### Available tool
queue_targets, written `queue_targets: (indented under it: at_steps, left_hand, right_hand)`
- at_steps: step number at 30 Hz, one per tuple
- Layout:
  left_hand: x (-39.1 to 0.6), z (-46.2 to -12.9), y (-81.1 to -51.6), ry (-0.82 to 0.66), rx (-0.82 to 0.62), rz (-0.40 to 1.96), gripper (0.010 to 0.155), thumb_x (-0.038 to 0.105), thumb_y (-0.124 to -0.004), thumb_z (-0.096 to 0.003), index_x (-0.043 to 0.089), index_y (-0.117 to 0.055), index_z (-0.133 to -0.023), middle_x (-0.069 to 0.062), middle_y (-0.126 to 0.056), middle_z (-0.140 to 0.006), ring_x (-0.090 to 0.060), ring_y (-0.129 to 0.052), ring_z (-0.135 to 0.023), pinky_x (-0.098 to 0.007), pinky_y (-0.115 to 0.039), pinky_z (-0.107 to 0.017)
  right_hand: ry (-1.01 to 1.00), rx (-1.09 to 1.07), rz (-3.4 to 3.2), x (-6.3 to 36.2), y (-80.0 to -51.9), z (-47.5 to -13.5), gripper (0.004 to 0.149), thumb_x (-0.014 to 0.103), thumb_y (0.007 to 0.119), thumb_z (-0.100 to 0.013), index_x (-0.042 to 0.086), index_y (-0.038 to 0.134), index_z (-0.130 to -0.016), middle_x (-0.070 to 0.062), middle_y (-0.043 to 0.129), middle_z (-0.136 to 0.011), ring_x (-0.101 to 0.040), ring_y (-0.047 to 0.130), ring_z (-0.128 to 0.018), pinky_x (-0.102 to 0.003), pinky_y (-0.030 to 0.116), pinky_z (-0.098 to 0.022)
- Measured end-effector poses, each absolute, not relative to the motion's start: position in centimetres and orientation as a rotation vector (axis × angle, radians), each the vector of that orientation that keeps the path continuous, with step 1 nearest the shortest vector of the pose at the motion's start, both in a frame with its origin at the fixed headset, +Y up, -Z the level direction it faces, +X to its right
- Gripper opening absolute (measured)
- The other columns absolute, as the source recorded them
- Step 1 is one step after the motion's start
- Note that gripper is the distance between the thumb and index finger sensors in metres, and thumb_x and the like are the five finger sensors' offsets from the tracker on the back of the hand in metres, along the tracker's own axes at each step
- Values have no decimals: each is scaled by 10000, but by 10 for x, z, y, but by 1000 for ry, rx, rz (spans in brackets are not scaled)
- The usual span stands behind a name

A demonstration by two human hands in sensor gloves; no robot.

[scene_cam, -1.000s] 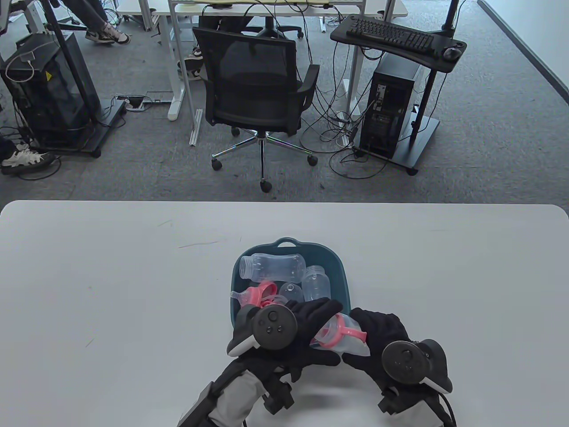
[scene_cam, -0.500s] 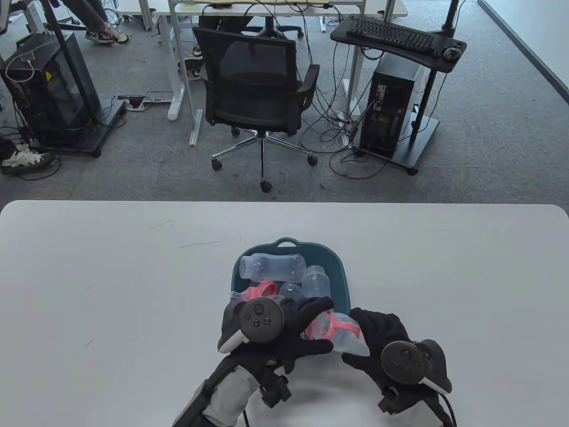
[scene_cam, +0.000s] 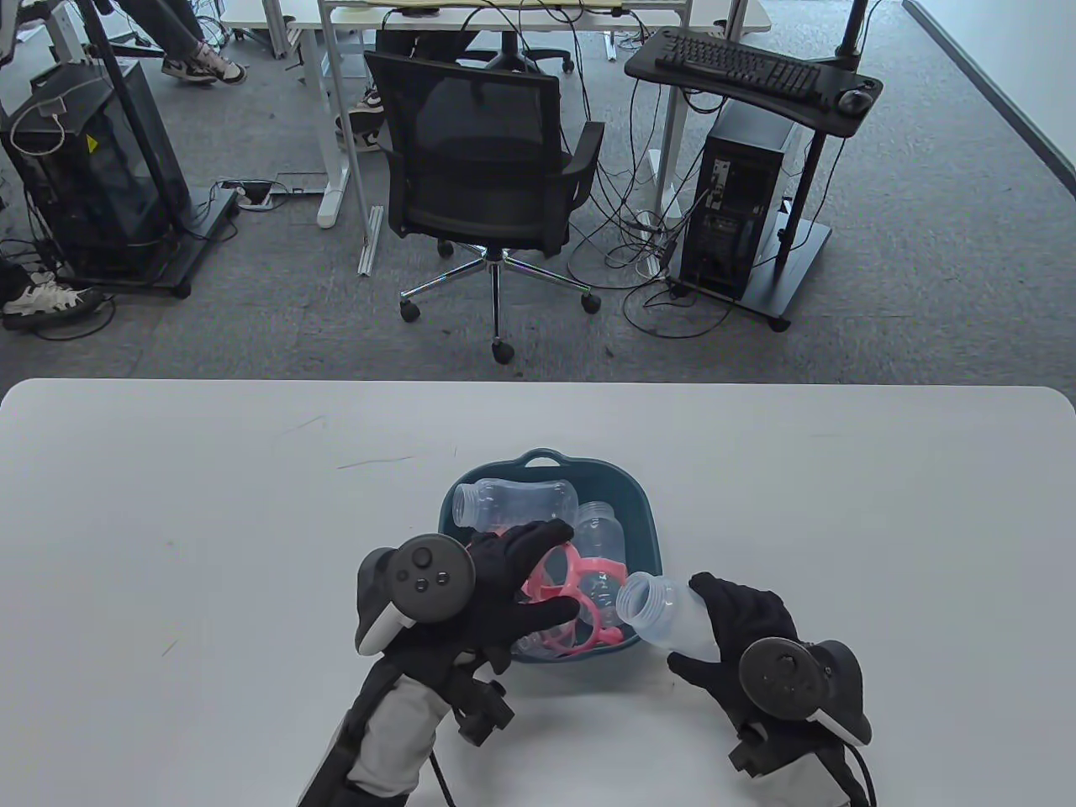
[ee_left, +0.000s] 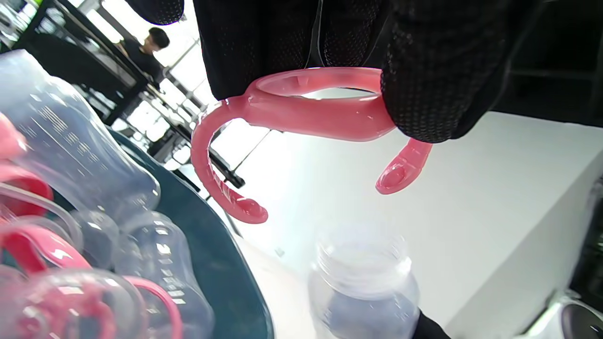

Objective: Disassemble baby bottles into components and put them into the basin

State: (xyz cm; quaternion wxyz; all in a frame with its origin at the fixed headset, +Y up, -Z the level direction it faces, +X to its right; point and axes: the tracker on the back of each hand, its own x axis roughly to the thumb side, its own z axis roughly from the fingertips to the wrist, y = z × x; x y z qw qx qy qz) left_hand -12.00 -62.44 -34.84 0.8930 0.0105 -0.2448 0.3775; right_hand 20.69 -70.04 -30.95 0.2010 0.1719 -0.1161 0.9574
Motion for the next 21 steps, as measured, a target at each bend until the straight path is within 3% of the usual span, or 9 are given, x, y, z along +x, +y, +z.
queue_targets:
  at_steps: [8, 21]
  left_hand:
    - [-144, -357, -626, -362, 26, 662, 748, 544, -916, -415, 359, -603, -1070, -37, -621, -1105, -332, -781, -992, -588, -397, -799]
    - [-132, -368, -647, -231, -120, 389, 753, 558, -919, -409, 345, -620, -1066, -34, -628, -1098, -329, -774, -989, -580, -363, -808]
  right_hand:
    - [-307, 479, 2679, 206, -700, -309, 883, 464, 927, -438, 121, 454, -1100, -160, 627, -1059, -477, 617, -938, -705, 442, -686]
    - [-299, 478, 2678, 206, -700, -309, 882, 463, 927, -439, 121, 455, -1100, -160, 627, -1059, -477, 617, -937, -706, 441, -685]
